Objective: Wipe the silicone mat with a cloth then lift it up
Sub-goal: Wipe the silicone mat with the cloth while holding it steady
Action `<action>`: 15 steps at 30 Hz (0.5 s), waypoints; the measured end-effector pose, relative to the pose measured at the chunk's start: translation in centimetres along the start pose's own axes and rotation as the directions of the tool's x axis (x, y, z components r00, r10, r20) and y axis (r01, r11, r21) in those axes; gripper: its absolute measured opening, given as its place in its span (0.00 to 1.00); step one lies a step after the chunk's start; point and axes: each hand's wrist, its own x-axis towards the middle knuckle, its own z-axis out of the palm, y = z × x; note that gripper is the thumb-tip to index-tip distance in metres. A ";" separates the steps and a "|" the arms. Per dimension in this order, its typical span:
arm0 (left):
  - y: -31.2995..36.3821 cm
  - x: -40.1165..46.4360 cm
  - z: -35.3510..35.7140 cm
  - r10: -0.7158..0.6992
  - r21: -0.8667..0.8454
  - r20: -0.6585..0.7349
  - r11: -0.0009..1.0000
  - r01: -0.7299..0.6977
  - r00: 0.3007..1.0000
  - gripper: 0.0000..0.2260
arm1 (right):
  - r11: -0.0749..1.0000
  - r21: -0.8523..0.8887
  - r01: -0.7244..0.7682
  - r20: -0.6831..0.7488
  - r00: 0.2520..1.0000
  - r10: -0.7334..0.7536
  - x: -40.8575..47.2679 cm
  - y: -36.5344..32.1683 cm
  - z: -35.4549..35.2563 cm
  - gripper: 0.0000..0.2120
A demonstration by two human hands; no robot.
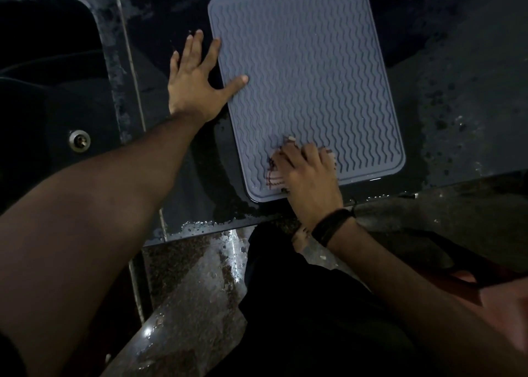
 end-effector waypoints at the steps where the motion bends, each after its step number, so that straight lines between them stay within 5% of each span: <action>1: 0.0 0.0 0.0 0.001 -0.001 -0.001 1.000 -0.001 1.000 0.44 | 1.000 0.007 0.005 -0.004 1.000 -0.005 -0.9 0.3 0.1 0.24; 15: 0.2 -0.1 0.0 0.007 0.009 -0.001 1.000 -0.007 1.000 0.44 | 0.997 0.058 -0.058 -0.017 0.998 0.060 2.5 0.7 -2.2 0.24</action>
